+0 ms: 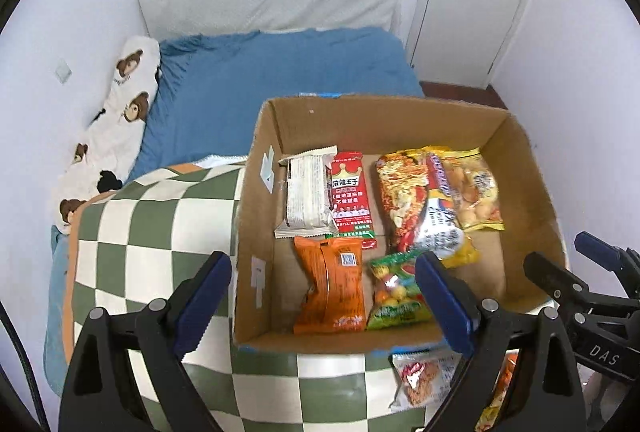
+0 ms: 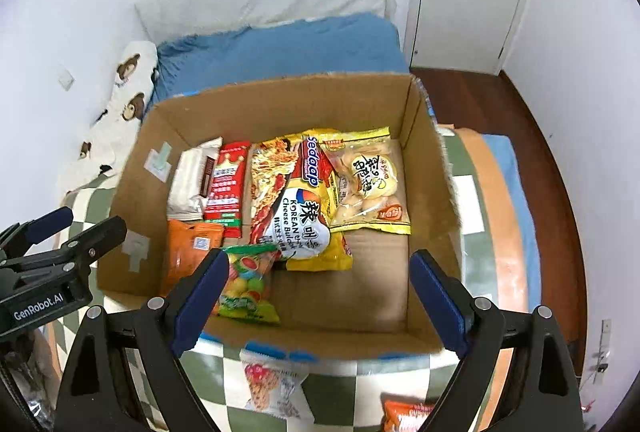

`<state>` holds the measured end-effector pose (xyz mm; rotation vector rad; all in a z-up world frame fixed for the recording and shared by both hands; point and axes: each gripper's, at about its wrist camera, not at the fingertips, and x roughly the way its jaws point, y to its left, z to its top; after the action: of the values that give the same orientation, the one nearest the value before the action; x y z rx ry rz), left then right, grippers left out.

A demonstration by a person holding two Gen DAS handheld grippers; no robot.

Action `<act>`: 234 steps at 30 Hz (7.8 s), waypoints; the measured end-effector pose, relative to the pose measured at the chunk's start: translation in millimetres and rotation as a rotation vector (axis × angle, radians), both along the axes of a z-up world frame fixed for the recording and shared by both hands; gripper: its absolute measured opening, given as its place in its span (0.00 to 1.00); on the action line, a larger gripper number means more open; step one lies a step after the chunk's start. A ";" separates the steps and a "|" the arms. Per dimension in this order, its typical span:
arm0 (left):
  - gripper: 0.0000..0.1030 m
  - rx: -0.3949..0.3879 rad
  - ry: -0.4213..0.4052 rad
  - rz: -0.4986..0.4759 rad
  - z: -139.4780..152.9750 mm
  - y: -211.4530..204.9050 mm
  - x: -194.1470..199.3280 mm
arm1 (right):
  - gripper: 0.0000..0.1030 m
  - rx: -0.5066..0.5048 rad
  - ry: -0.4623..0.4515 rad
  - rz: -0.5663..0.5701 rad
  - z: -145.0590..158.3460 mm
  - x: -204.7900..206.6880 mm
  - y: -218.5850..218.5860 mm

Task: Organize snacks
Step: 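Lift both tools out of the box toward the remaining snacks, then grasp the white-green candy packet with the left tool while the right tool grasps the brown biscuit bag, then carry both packets into the box and open both tools, then lift both tools out of the box toward the remaining snacks, then grasp the small red packet with the left tool while the right tool grasps the yellow panda chip bag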

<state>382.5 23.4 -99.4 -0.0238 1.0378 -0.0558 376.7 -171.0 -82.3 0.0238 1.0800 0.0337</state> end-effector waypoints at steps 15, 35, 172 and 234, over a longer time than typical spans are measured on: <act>0.91 -0.002 -0.122 -0.012 43.0 -10.6 -82.0 | 0.91 0.022 -0.156 -0.006 59.6 -98.7 1.9; 0.91 0.041 -0.033 0.018 0.4 10.4 -165.2 | 0.91 0.213 -0.004 -0.116 7.2 -197.0 -28.0; 0.87 -0.059 0.429 0.007 -106.2 -2.9 64.8 | 0.91 0.078 0.330 -0.056 -76.1 45.2 -37.5; 0.87 -0.046 0.498 -0.185 -171.8 -58.6 -207.8 | 0.89 0.192 0.229 -0.226 -111.7 -219.3 -89.1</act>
<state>174.7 -35.2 -271.2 0.0174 1.5349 -0.2514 157.5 -260.1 -194.0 0.3296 1.2943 -0.0708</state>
